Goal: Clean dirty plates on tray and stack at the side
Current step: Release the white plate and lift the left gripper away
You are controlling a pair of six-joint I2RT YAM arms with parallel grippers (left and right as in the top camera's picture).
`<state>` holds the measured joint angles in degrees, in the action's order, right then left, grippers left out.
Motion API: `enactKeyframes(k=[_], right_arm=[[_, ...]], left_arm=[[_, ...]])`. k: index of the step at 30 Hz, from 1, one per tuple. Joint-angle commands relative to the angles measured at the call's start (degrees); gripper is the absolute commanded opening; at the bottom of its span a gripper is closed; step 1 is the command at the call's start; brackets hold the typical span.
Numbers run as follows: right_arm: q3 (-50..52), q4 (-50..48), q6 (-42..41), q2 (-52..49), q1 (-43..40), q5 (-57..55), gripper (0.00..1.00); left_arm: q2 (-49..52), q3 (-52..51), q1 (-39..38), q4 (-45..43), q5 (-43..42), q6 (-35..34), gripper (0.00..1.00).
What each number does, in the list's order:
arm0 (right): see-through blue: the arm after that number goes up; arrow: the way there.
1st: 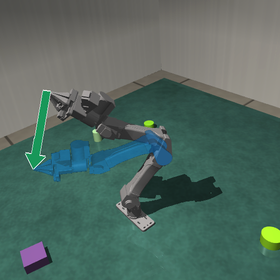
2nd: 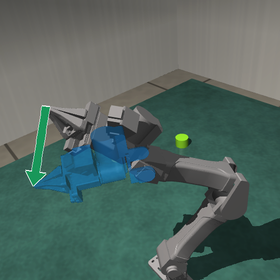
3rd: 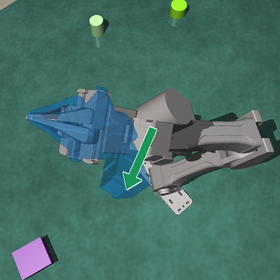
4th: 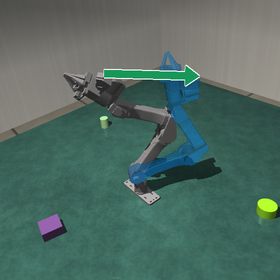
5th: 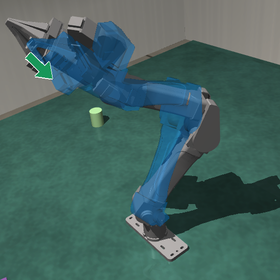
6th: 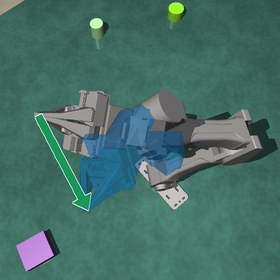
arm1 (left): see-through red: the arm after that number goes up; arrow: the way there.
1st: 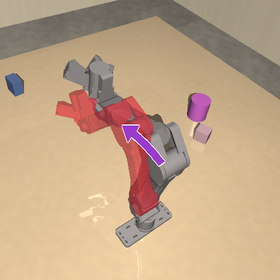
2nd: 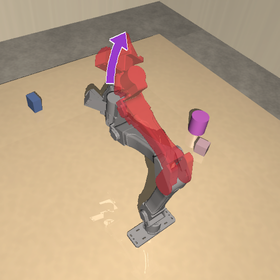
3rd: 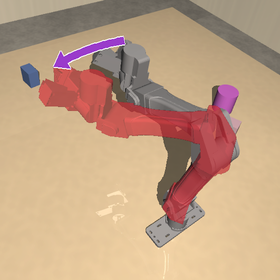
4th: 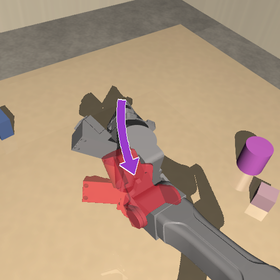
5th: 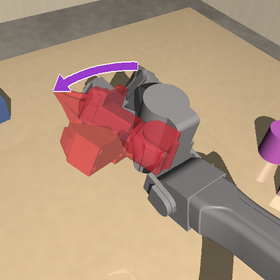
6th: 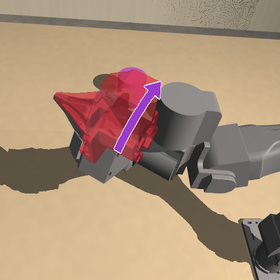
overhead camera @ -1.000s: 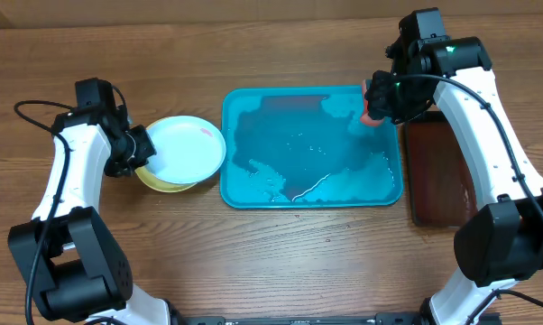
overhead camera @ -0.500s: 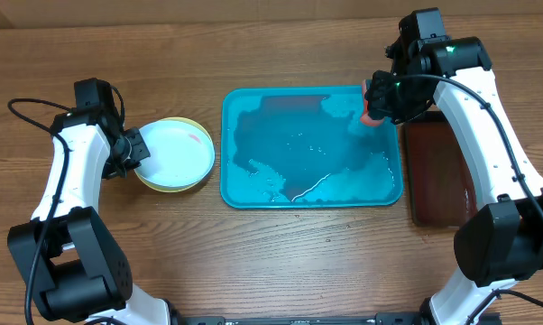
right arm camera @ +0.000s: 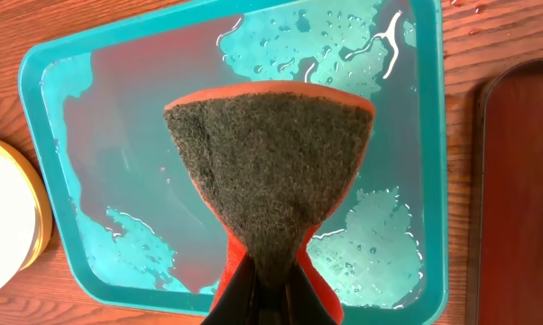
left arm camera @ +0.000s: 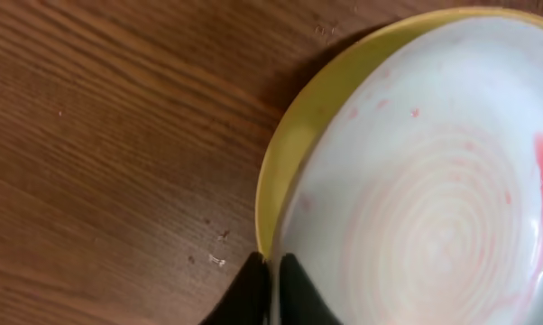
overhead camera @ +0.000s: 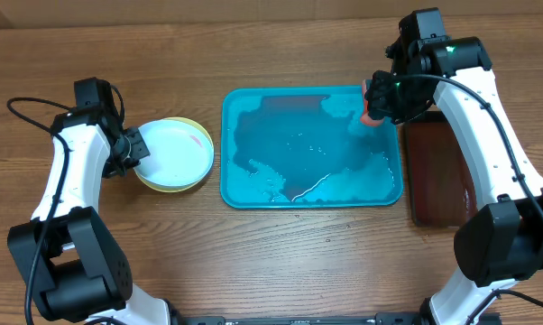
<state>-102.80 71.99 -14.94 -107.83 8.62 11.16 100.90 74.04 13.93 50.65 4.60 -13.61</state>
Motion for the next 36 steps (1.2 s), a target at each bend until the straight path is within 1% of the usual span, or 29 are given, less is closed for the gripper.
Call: enactKeyframes(k=[1,5,8,17,20,23,29,36], right_arm=[[-1.2,-0.3,0.4,1.0,-0.1,-0.2,0.04],[-1.2,-0.3,0.4,1.0,-0.1,-0.2,0.04],[-1.2,-0.3,0.4,1.0,-0.1,-0.2,0.04],[-1.2,-0.4,0.4,1.0,-0.1,-0.2,0.04],[-1.2,-0.6,0.4,1.0,-0.1,-0.2,0.04],[-1.2,-0.5,0.4,1.0,-0.1,-0.2,0.04],[-1.2,0.1,0.0,1.0,-0.4,-1.4,0.04],[-2.4,4.5,-0.3,1.0,-4.7,-7.3,0.04]], left_arm=[[0.1,-0.8,0.2,-1.5,0.3,-1.2,0.17],[0.1,-0.8,0.1,-2.0,0.3,-1.4,0.37],[0.1,-0.8,0.1,-2.2,0.3,-1.4,0.43],[-0.2,0.0,-0.1,-2.0,-1.6,-1.4,0.45],[-0.5,2.6,-0.2,0.3,-2.9,-1.4,0.45],[-0.5,8.5,-1.4,4.7,-3.1,-1.4,0.45],[-0.6,16.0,-7.6,9.2,-3.1,-1.2,0.45],[-0.5,16.6,-17.8,9.0,-3.1,-1.7,0.52]])
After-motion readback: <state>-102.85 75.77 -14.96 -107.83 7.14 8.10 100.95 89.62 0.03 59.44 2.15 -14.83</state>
